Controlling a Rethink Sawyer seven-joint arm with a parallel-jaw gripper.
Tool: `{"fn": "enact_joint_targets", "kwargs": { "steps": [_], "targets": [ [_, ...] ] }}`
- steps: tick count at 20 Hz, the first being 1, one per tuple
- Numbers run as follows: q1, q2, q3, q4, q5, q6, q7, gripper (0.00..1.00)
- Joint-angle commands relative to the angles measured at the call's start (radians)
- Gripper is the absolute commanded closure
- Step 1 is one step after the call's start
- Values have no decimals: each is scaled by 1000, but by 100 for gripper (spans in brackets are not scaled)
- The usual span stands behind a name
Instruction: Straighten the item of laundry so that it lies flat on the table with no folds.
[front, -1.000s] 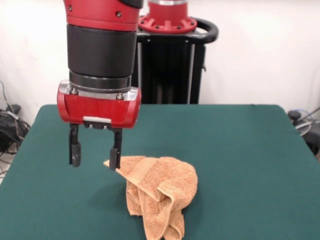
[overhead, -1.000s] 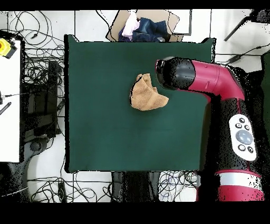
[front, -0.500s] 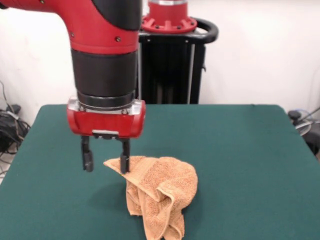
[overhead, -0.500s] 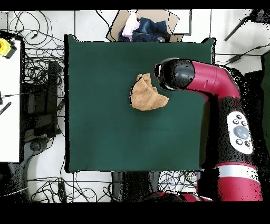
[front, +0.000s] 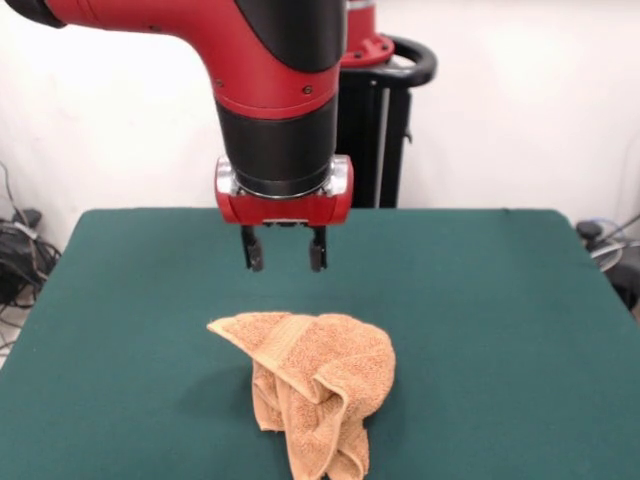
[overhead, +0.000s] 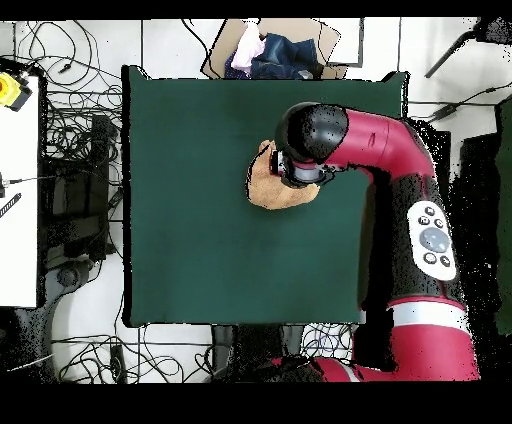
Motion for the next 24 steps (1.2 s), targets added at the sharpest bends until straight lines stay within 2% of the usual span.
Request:
{"fn": "enact_joint_targets", "kwargs": {
  "steps": [1,9,19,24],
  "targets": [
    [3,54,-6,-14,2,13,100,0],
    [-13,82,3,-30,-9,-36,73,0],
    [10,59,-2,16,-31,-165,100,0],
    [19,63,-2,-12,-34,-150,88,0]
  ]
}}
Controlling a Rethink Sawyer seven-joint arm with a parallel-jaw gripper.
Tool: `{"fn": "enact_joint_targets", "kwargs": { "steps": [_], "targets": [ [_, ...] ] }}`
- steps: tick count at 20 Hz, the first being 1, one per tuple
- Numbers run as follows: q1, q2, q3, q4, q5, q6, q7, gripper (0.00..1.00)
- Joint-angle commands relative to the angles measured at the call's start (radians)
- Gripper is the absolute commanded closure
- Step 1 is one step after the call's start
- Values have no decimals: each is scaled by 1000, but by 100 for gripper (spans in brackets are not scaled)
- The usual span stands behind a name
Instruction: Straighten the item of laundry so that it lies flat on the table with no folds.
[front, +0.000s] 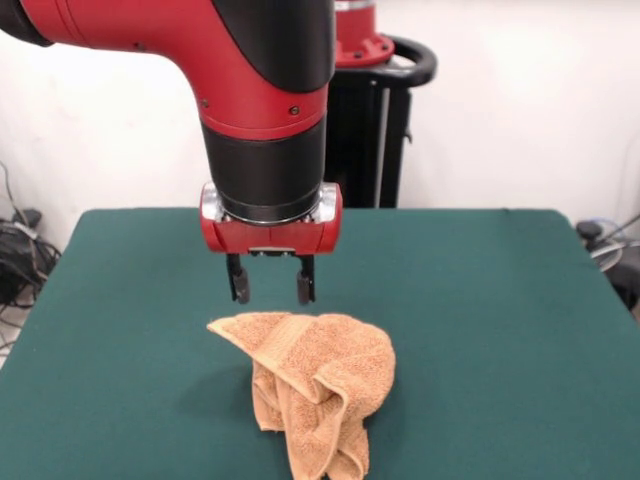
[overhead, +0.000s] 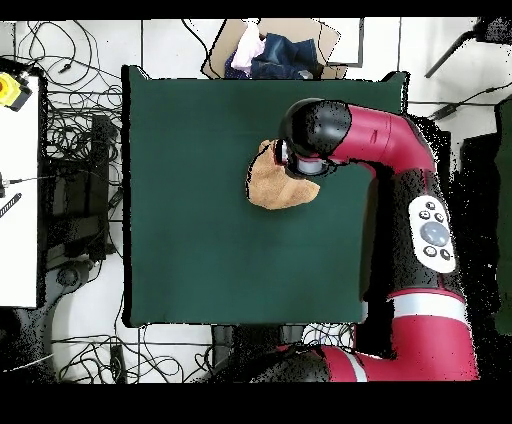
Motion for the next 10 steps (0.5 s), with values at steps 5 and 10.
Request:
{"fn": "enact_joint_targets", "kwargs": {
  "steps": [5,10],
  "targets": [
    [20,41,5,11,-15,-67,88,0],
    [25,65,13,-36,-22,-55,70,0]
  ]
}}
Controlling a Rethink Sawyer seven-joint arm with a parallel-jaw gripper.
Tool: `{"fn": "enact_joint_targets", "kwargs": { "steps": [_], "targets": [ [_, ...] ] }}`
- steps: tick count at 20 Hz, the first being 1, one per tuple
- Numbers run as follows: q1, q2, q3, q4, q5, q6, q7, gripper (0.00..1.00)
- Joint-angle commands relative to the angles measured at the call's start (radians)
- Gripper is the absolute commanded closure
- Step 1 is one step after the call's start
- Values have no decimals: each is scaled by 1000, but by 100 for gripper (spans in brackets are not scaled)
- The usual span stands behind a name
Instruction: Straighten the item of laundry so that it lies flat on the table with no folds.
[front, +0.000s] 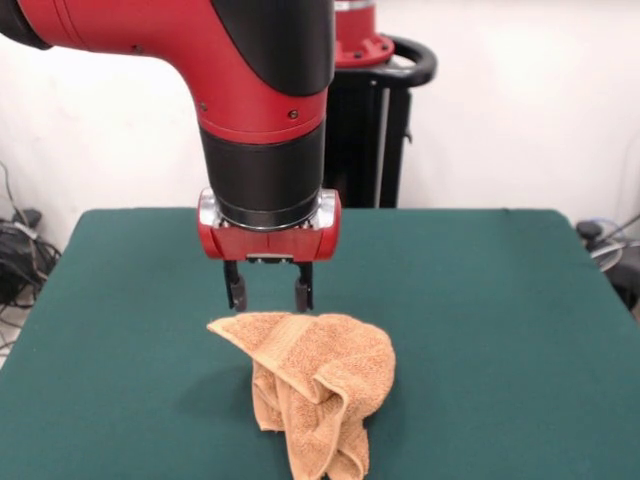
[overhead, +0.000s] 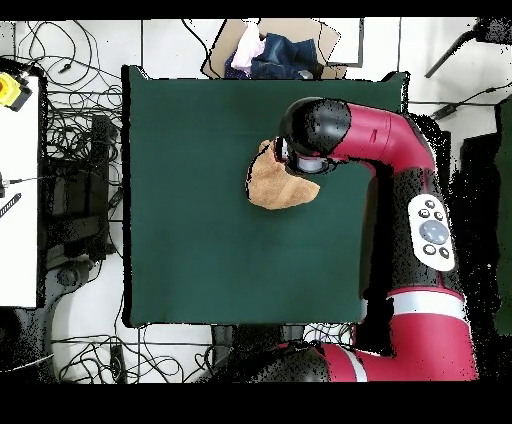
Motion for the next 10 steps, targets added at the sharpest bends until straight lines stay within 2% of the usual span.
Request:
{"fn": "enact_joint_targets", "kwargs": {
  "steps": [1,10],
  "targets": [
    [23,60,14,-29,-23,-40,64,0],
    [12,96,31,-76,-39,-67,11,0]
  ]
}}
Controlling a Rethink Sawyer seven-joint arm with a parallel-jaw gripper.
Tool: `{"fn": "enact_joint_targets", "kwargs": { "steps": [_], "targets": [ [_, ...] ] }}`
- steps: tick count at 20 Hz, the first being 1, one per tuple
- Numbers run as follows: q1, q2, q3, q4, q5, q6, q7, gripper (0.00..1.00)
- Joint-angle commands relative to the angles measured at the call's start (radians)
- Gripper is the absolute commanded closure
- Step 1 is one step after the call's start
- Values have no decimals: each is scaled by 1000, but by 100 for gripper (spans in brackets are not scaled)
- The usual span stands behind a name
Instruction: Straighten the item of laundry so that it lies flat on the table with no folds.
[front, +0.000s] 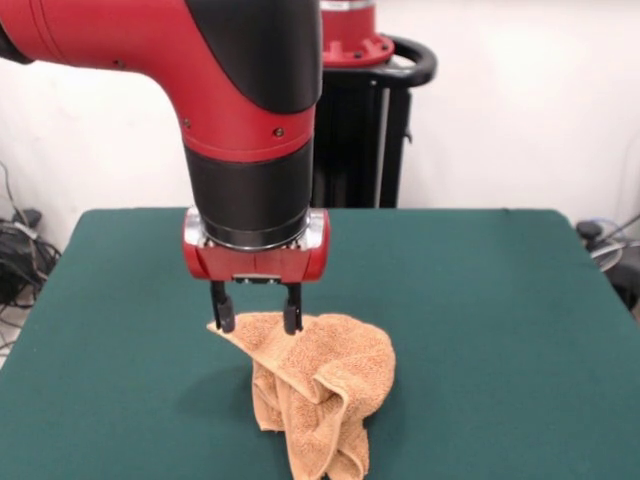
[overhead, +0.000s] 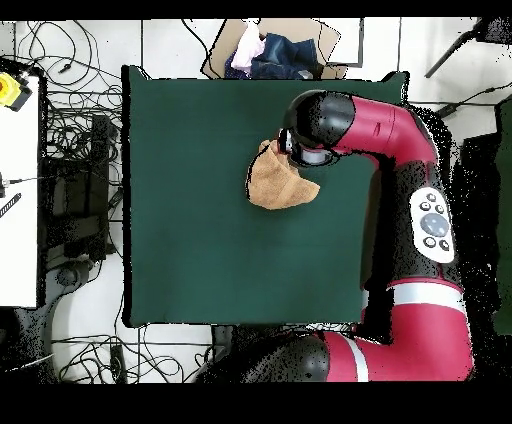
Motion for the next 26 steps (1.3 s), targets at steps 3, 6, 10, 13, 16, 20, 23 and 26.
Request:
{"fn": "enact_joint_targets", "kwargs": {
  "steps": [3,6,10,13,16,20,23,26],
  "targets": [
    [15,55,29,-20,-43,-82,7,0],
    [11,68,35,-35,-42,-87,-4,0],
    [6,74,37,-39,-44,-124,-3,0],
    [0,78,39,-32,-38,-151,3,0],
    [-4,80,37,-22,-31,-175,15,0],
    [-7,75,29,3,-21,-215,46,0],
    [-5,56,16,39,-14,-259,88,0],
    [-4,39,6,61,-8,-282,108,0]
  ]
}}
